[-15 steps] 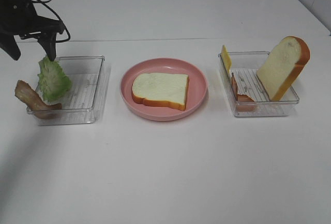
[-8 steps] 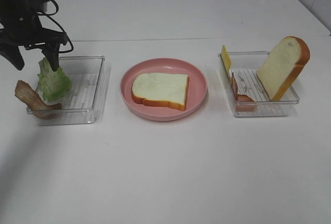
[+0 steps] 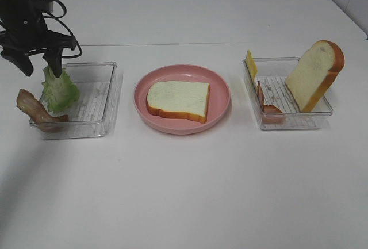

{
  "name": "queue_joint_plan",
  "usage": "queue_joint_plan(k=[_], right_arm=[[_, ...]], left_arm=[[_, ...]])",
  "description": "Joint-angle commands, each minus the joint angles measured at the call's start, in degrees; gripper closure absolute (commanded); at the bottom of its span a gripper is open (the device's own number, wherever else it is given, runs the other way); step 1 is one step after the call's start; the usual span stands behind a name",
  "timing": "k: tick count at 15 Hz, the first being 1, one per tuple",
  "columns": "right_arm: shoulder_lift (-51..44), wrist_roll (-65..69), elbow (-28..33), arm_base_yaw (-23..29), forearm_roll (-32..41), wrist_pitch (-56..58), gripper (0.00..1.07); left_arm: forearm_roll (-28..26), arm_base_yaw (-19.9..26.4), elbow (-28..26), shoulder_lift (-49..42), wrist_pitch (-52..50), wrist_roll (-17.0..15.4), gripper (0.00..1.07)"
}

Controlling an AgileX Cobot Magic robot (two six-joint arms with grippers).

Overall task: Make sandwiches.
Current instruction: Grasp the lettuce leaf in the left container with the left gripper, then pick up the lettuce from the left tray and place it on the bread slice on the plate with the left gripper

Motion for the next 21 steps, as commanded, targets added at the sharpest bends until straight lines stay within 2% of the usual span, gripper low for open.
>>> queue_joint_plan(k=[1,3,5,8,11,12,19,21], right_arm=[[-0.74,-0.34,0.17,-0.40,0.06,-0.40,0.32],[-0.74,-0.34,0.17,-0.40,0.06,-0.40,0.32],[-0.74,-0.34,0.17,-0.40,0.06,-0.40,0.32],[-0.74,-0.34,0.17,-0.40,0.06,-0.40,0.32],[-0.74,-0.34,0.17,-0.40,0.06,-0.40,0.32],[-0.74,-0.34,0.17,-0.40,0.06,-0.40,0.32],[-0.74,-0.34,0.17,-0.40,0.06,-0.40,0.32],[-0.74,-0.34,0.17,-0.40,0.06,-0.40,0.32]], left_arm=[[0.00,-0.11,0.52,0.69,-0.29,0.06,0.48],[0.00,-0.11,0.52,1.15,-0.57,0.06,0.50],[0.00,-0.11,0.52,1.15,-1.38,0.06,0.58],[0.00,-0.11,0.46,1.15,-3.21,-0.17,0.83],[0.00,-0.11,0.46,1.15,-3.38,-0.17,1.04],[0.00,-0.11,0.46,1.09,-3.38,-0.17,1.07],[-1.38,-0.11,0.17,-2.41,-3.04,-0.17,1.07],[-3.84,-0.11,-1.32,-3.78,-2.86,0.06,1.07]])
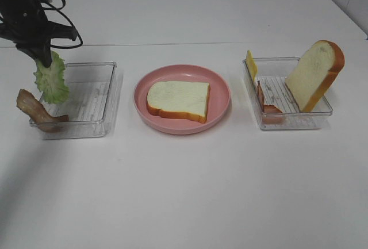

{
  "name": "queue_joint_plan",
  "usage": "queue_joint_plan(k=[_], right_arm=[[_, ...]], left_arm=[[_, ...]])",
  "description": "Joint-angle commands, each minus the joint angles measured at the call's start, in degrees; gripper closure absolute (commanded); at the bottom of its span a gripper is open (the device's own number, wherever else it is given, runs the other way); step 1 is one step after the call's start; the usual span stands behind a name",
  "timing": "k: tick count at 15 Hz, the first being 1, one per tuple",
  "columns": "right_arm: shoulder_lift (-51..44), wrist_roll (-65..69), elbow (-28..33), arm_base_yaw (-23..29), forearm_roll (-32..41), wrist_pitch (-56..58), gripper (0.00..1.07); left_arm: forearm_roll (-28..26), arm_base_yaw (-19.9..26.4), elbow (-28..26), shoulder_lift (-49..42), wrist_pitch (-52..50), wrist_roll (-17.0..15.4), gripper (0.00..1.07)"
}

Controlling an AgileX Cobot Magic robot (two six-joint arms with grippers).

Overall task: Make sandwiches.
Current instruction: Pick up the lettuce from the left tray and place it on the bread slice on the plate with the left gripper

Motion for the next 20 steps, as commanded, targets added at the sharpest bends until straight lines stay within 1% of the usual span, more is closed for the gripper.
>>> queue_joint_plan(k=[1,3,4,7,8,9,11,13,15,17,18,19,20], right_arm=[[-0.74,-0.34,0.17,-0.40,0.06,-0.40,0.32],[-0.74,-0.34,0.17,-0.40,0.06,-0.40,0.32],[-0.74,-0.34,0.17,-0.40,0.06,-0.40,0.32],[-0.74,-0.34,0.17,-0.40,0.06,-0.40,0.32],[-0.74,-0.34,0.17,-0.40,0.06,-0.40,0.32],[-0.74,-0.34,0.17,-0.40,0.06,-0.40,0.32],[-0.74,-0.34,0.17,-0.40,0.06,-0.40,0.32],[-0.74,-0.34,0.17,-0.40,0.06,-0.40,0.32],[-0.74,-0.34,0.17,-0.40,0.06,-0.40,0.32],[-0.74,-0.34,0.17,-0.40,0.06,-0.40,0.32],[-0.74,-0.34,0.17,-0.40,0.06,-0.40,0.32],[-0.74,-0.34,0.17,-0.40,0.06,-0.40,0.32],[-0.74,-0.34,0.17,-0.40,0.06,-0.40,0.32]], left_arm=[[-6.70,-0.11,-2.75,-1.95,-0.11,1.49,1.07],[-15.47,-0.11,-4.76,-2.01,-0.46,4.07,1.07],[-17.93,-0.11,-5.10,-2.01,-0.80,5.04,1.07],[-32.54,-0.11,-5.44,-1.83,-2.52,10.43,1.07],[-37.13,-0.46,-5.44,-1.55,-2.92,11.75,1.07],[-42.17,-1.89,-5.44,-1.09,-3.78,14.84,1.07],[-45.49,-4.64,-5.33,-0.23,-4.18,17.99,1.07],[-47.56,-8.02,-5.21,1.66,-4.76,18.39,1.07],[-48.59,-10.08,-5.27,3.27,-5.90,18.39,1.07],[-51.22,-12.03,-5.27,5.56,-7.39,18.39,1.07],[-54.49,-13.18,-5.27,6.99,-7.68,19.31,1.07],[-55.98,-13.64,-5.21,7.91,-7.79,20.17,1.07],[-56.38,-14.09,-5.21,8.77,-7.96,20.91,1.07]])
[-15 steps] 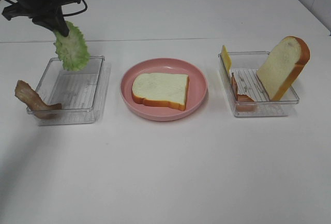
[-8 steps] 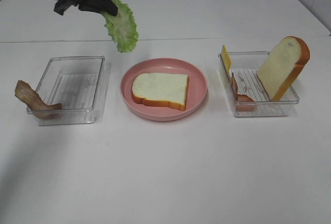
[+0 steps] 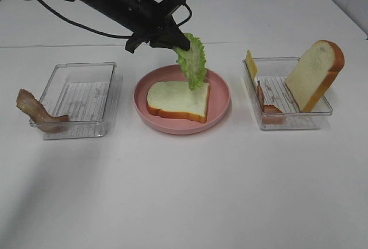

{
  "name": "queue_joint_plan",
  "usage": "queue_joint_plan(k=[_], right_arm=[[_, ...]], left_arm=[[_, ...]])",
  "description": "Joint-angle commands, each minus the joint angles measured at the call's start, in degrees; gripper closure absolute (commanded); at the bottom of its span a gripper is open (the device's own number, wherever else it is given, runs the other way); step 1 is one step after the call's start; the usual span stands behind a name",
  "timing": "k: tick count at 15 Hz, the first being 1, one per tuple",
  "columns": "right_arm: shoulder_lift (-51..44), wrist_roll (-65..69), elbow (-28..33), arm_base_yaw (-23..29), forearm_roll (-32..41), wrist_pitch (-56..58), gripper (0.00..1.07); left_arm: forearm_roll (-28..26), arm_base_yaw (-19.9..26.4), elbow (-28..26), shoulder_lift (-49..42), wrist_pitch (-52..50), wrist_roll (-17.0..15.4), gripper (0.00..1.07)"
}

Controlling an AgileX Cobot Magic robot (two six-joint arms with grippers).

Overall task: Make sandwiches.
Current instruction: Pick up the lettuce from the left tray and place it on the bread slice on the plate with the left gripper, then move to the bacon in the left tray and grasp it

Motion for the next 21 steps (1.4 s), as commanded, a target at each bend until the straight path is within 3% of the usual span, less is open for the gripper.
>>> queue_joint_plan(k=[1,4,6,9,10,15,18,21], right_arm=[[-0.74,-0.34,0.17,-0.40,0.06,-0.40,0.32],[-0.74,-0.34,0.17,-0.40,0.06,-0.40,0.32],[-0.74,-0.34,0.17,-0.40,0.06,-0.40,0.32],[-0.74,-0.34,0.17,-0.40,0.06,-0.40,0.32],[-0.74,-0.34,0.17,-0.40,0.06,-0.40,0.32],[-0.74,-0.34,0.17,-0.40,0.06,-0.40,0.32],[-0.74,-0.34,0.17,-0.40,0.06,-0.40,0.32],[-0.74,-0.34,0.17,-0.40,0.06,-0.40,0.32]], left_arm=[[-2.35,-0.86,-0.11,1.95,-0.69,1.78,1.07],[-3.55,-0.92,-0.11,4.87,0.52,1.49,1.07],[0.80,-0.69,-0.23,5.50,0.63,1.38,1.07],[4.13,-0.69,-0.23,5.50,0.29,-2.18,1.07],[6.36,-0.69,-0.23,5.27,-0.52,-4.76,0.94],[13.81,-0.69,-0.69,2.06,-2.18,-4.93,0.35],[21.54,-0.69,-4.35,-0.74,1.38,-6.02,0.30],[33.69,-0.69,-8.65,-3.84,8.08,-11.69,0.30]])
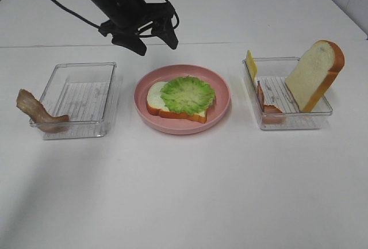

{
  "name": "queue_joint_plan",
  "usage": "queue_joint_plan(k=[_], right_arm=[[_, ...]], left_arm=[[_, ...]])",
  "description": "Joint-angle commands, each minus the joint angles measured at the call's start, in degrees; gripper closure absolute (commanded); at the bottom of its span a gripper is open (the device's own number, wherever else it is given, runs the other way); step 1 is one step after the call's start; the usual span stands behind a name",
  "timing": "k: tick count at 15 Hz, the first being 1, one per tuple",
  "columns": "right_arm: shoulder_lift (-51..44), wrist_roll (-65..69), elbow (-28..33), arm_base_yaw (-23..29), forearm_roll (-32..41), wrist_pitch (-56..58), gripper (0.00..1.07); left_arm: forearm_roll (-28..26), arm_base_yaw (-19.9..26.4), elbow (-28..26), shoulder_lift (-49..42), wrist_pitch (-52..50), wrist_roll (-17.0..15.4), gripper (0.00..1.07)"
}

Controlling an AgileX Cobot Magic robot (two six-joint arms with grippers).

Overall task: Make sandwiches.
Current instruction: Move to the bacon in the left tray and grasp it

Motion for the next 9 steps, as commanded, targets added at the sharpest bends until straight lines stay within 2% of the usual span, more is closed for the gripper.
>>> queue_joint_plan(k=[1,2,3,6,8,9], right_arm=[[-0.74,-0.34,0.17,-0.40,0.06,-0.40,0.32],[-0.74,-0.34,0.17,-0.40,0.06,-0.40,0.32],[-0.74,-0.34,0.17,-0.40,0.06,-0.40,0.32],[-0.74,-0.34,0.17,-0.40,0.06,-0.40,0.32],[-0.74,-0.34,0.17,-0.40,0.06,-0.40,0.32],[-0.74,-0.34,0.17,-0.40,0.06,-0.40,0.32]], left_arm=[[7.28,-0.11,-2.58,-2.12,5.10,-4.01,0.30],[10.31,-0.11,-4.18,-2.69,7.68,-5.61,0.30],[16.44,-0.11,-7.22,-3.61,12.26,-7.85,0.30],[23.89,-0.11,-7.28,-7.62,12.26,-8.02,0.30],[27.39,0.00,-7.22,-10.08,12.26,-8.02,0.30],[27.39,0.52,-6.65,-11.52,12.26,-8.08,0.30]])
